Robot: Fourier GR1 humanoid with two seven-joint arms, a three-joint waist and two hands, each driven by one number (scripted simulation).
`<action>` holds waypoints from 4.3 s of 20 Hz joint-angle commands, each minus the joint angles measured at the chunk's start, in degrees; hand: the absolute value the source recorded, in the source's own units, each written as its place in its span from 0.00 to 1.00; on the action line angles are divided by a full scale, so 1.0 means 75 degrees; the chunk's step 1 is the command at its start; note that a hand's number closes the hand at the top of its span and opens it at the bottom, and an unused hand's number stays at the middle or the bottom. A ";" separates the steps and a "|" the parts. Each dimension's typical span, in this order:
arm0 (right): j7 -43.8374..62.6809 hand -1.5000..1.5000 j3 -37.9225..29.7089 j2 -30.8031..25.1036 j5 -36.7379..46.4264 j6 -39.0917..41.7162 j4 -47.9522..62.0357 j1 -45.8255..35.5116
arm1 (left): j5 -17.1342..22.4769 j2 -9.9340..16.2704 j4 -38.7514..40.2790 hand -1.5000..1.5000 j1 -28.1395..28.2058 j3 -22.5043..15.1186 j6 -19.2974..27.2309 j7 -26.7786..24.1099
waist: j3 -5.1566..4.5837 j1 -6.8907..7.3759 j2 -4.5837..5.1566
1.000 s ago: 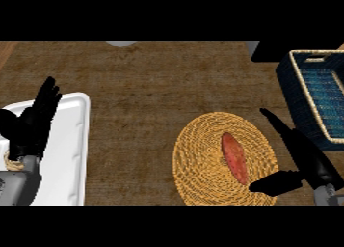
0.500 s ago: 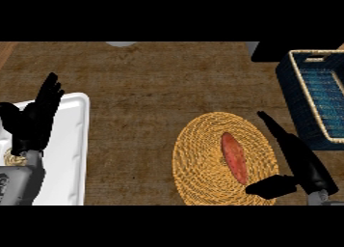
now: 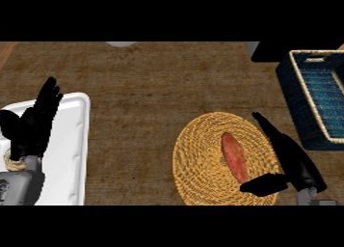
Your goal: Pick the sweet potato from the placemat and place it in the basket
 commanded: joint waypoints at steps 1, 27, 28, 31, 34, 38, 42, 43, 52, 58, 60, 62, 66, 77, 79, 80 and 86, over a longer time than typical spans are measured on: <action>-0.0126 0.00 0.0375 0.0250 0.0673 -0.0294 -0.0019 0.0538 | 0.0161 0.0133 0.0654 0.50 -0.0692 0.0391 -0.0316 0.0067 | -0.0002 -0.0038 0.0003; -0.1390 0.00 -0.0248 0.0893 0.1406 0.0271 0.2810 -0.0674 | -0.0665 -0.0709 -0.0073 0.50 -0.0087 0.0377 -0.0309 0.0132 | 0.0000 0.0010 0.0006; -0.1385 1.00 0.0102 0.0813 0.1440 0.0468 0.2293 -0.0046 | -0.0497 -0.0516 0.0260 0.50 -0.0239 0.0648 -0.0440 -0.0019 | -0.0002 -0.0020 0.0004; -0.1465 1.00 0.0738 0.0951 0.2079 0.0340 0.2644 -0.0296 | -0.0620 -0.0651 -0.0477 0.50 -0.0092 0.0301 -0.0372 0.0578 | 0.0002 0.0037 -0.0006; -0.2022 1.00 0.0138 0.0858 0.1441 0.0496 0.2975 -0.0420 | -0.0582 -0.0619 0.0220 0.50 -0.0199 0.0511 -0.0461 -0.0070 | -0.0001 0.0002 0.0014; -0.1902 1.00 0.0408 0.1229 0.1739 0.0098 0.2780 -0.0204 | -0.0754 -0.0617 -0.0165 0.50 -0.0053 0.0383 -0.0382 0.0225 | 0.0000 0.0008 0.0001; -0.1949 1.00 0.0535 0.1348 0.1779 0.0026 0.2618 0.0060 | -0.0748 -0.0645 0.0018 0.50 -0.0441 0.0502 -0.0238 0.0335 | -0.0001 -0.0033 0.0007; -0.2590 1.00 0.0556 0.0723 0.1457 0.0625 0.2085 0.0411 | -0.0595 -0.0543 -0.0246 0.50 0.0053 0.0563 -0.0478 0.0104 | -0.0003 -0.0024 -0.0012; -0.7166 1.00 0.1759 -0.1404 0.1101 0.0077 0.0542 0.3665 | -0.0510 -0.0348 -0.0291 0.50 0.0084 0.0770 -0.0529 0.0184 | 0.0008 -0.0267 -0.0059; -0.9028 1.00 0.0654 -0.2068 -0.1104 0.0385 -0.1062 0.5152 | -0.0496 -0.0407 -0.0081 0.50 0.0175 0.0815 -0.0553 -0.0087 | -0.0006 -0.0320 -0.0028; -0.9031 1.00 0.0197 -0.2193 -0.1862 0.0688 -0.1781 0.5462 | -0.0398 -0.0396 0.0091 0.50 0.0006 0.0898 -0.0577 -0.0005 | -0.0013 -0.0292 -0.0013; -0.8669 1.00 -0.0224 -0.2318 -0.2575 0.1006 -0.2668 0.5832 | -0.0452 -0.0421 -0.0229 0.50 0.0091 0.0750 -0.0602 0.0162 | -0.0015 -0.0207 -0.0017; -0.8579 1.00 -0.1638 -0.2679 -0.3582 0.1080 -0.3880 0.6686 | -0.0538 -0.0451 -0.0392 0.50 -0.0021 0.0731 -0.0460 0.0340 | -0.0011 -0.0203 -0.0025; -0.5054 1.00 -0.3868 -0.2606 -0.7115 0.0847 -0.5854 0.6399 | -0.0669 -0.0666 -0.0079 0.50 -0.0086 0.0573 -0.0430 0.0104 | -0.0026 -0.0091 0.0044; -0.4244 1.00 -0.3932 -0.2661 -0.7246 0.0350 -0.5902 0.5665 | -0.0632 -0.0530 -0.0081 0.50 -0.0119 0.0573 -0.0606 0.0099 | -0.0037 0.0077 0.0087; -0.4142 1.00 -0.4231 -0.2841 -0.7407 0.0544 -0.5799 0.5514 | -0.0412 -0.0353 -0.0156 0.50 -0.0372 0.0760 -0.0737 0.0321 | -0.0027 0.0029 0.0048; -0.2068 1.00 -0.4244 -0.3084 -0.7302 -0.0481 -0.5560 0.3436 | -0.0564 -0.0541 -0.0253 0.50 -0.0118 0.0621 -0.0591 0.0278 | -0.0024 0.0144 0.0025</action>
